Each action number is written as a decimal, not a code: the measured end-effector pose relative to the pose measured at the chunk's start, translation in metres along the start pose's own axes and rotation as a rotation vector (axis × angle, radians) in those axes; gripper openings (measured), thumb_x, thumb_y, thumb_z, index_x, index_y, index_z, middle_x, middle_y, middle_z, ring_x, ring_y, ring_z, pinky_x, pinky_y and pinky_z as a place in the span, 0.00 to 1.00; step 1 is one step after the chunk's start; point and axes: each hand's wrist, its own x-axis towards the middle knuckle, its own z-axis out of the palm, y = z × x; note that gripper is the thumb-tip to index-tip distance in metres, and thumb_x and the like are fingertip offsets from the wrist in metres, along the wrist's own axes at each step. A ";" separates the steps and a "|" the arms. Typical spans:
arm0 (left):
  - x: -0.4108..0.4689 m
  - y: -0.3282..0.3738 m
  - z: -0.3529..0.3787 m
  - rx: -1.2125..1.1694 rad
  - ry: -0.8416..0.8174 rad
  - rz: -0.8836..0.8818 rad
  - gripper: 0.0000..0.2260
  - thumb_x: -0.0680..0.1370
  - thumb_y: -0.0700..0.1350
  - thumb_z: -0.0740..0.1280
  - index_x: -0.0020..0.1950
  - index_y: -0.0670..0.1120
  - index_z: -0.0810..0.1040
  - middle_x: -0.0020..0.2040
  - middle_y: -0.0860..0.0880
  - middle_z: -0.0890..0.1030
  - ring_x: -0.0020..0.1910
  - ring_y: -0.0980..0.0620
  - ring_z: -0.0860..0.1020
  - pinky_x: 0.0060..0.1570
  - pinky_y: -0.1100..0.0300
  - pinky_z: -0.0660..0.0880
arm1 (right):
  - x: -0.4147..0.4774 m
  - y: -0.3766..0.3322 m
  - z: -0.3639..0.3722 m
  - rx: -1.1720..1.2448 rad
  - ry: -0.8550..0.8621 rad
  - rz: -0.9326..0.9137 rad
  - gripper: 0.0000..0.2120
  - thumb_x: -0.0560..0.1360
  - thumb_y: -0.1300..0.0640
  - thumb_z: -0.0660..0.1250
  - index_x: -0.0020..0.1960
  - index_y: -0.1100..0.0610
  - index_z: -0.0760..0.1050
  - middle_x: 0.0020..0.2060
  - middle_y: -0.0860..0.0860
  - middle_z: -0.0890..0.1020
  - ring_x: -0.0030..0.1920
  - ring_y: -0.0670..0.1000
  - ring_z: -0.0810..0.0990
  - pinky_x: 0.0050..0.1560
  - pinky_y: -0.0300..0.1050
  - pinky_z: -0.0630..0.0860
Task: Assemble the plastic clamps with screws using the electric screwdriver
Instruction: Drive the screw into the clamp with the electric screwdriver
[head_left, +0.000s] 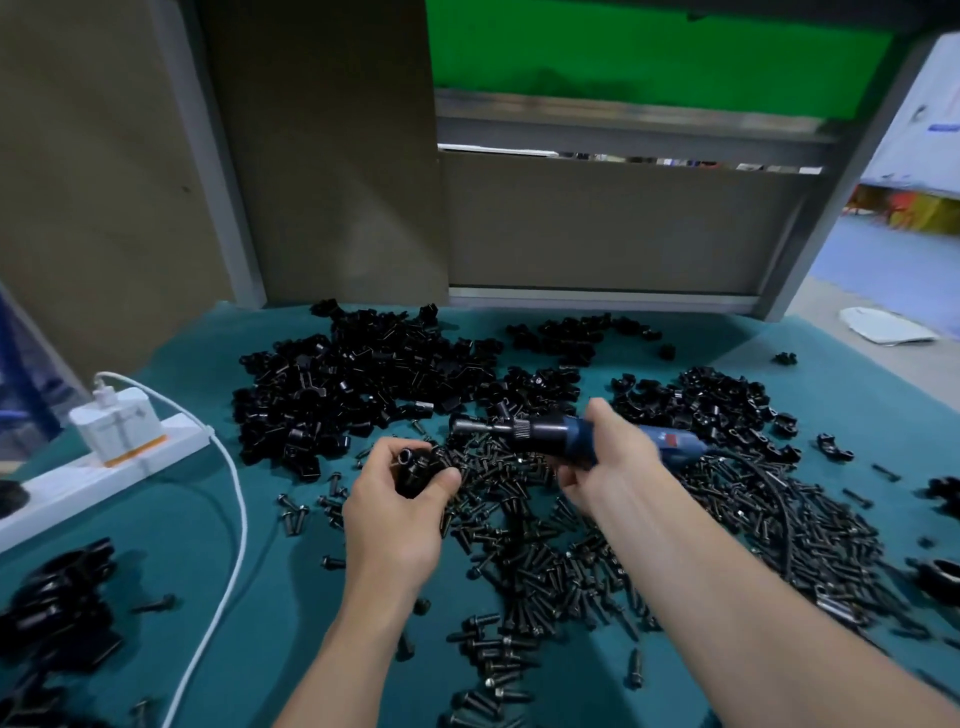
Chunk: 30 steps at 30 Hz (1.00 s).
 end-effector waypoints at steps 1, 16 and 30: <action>-0.001 0.000 0.001 0.005 -0.005 0.002 0.11 0.79 0.50 0.75 0.50 0.64 0.75 0.42 0.61 0.82 0.38 0.54 0.81 0.30 0.61 0.76 | -0.001 -0.005 -0.008 0.028 -0.016 -0.034 0.15 0.75 0.60 0.73 0.58 0.56 0.72 0.55 0.57 0.83 0.42 0.53 0.83 0.28 0.41 0.77; -0.015 0.000 0.028 0.395 -0.292 0.075 0.13 0.76 0.53 0.77 0.48 0.63 0.71 0.45 0.65 0.80 0.33 0.56 0.79 0.29 0.65 0.73 | 0.036 -0.023 -0.050 0.312 -0.357 -0.196 0.14 0.73 0.72 0.66 0.53 0.58 0.73 0.37 0.54 0.78 0.33 0.52 0.80 0.40 0.46 0.80; -0.014 0.005 0.021 0.336 -0.463 0.083 0.11 0.74 0.51 0.80 0.47 0.59 0.79 0.44 0.57 0.85 0.43 0.58 0.83 0.45 0.58 0.79 | 0.044 -0.019 -0.060 0.491 -0.436 -0.217 0.12 0.75 0.72 0.61 0.54 0.58 0.71 0.34 0.53 0.74 0.34 0.51 0.75 0.38 0.43 0.76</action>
